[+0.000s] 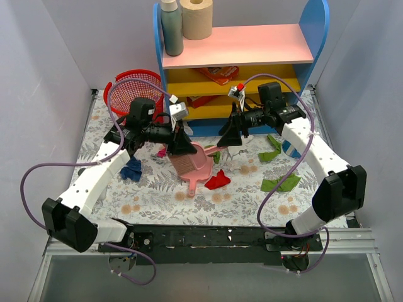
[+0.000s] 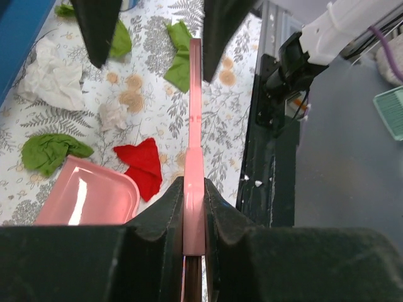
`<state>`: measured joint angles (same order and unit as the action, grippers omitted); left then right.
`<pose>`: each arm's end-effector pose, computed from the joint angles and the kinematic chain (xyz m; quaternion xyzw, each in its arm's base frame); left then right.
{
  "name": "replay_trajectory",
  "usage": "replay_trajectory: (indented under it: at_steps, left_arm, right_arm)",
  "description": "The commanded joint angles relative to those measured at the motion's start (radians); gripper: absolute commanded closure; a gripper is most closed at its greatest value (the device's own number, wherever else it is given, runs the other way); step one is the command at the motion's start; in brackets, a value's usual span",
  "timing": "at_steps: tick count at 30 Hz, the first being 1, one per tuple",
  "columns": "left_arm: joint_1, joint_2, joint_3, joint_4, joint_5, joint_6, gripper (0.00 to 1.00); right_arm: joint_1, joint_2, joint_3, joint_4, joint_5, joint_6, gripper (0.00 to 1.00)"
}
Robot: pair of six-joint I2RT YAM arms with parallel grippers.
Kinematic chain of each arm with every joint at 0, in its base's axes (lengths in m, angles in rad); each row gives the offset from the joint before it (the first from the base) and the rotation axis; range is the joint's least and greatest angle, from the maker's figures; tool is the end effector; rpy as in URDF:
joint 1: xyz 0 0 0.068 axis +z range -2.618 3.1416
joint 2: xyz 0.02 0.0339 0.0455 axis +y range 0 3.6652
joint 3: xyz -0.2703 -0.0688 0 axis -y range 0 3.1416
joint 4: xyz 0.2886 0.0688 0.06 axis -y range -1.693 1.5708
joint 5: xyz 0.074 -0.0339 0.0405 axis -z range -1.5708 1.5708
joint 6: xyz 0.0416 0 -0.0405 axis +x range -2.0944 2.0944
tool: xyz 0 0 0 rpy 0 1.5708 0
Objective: Sweep away the paper scraps from the table
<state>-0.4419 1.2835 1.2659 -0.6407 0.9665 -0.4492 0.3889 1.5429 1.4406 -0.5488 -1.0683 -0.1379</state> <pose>0.2658 -0.1636 0.3679 0.2018 0.7957 -0.5445 0.1723 0.3382 0.1780 0.3569 -0.4190 0.6859 0.5004 0.3219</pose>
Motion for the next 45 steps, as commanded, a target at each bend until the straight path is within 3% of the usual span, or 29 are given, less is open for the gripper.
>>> replay_trajectory:
  at_steps: [1, 10, 16, 30, 45]
  left_arm:
    - [0.042, 0.033, -0.003, 0.171, 0.142, -0.182, 1.0]
    - [0.086, 0.065, -0.045, 0.288, 0.261, -0.293, 1.0]
    - [0.101, 0.091, -0.066, 0.366, 0.305, -0.382, 1.0]
    - [0.127, 0.128, -0.082, 0.438, 0.339, -0.448, 1.0]
    - [0.135, 0.131, -0.108, 0.461, 0.353, -0.474, 1.0]
  right_arm:
    - [0.007, -0.03, -0.031, 0.087, -0.166, 0.078, 0.06]
    - [0.007, -0.06, -0.126, 0.253, -0.208, 0.211, 0.25]
    - [0.005, -0.038, -0.118, 0.329, -0.21, 0.287, 0.33]
    - [0.027, 0.014, -0.097, 0.417, -0.245, 0.376, 0.57]
    - [0.054, 0.026, -0.091, 0.426, -0.251, 0.377, 0.73]
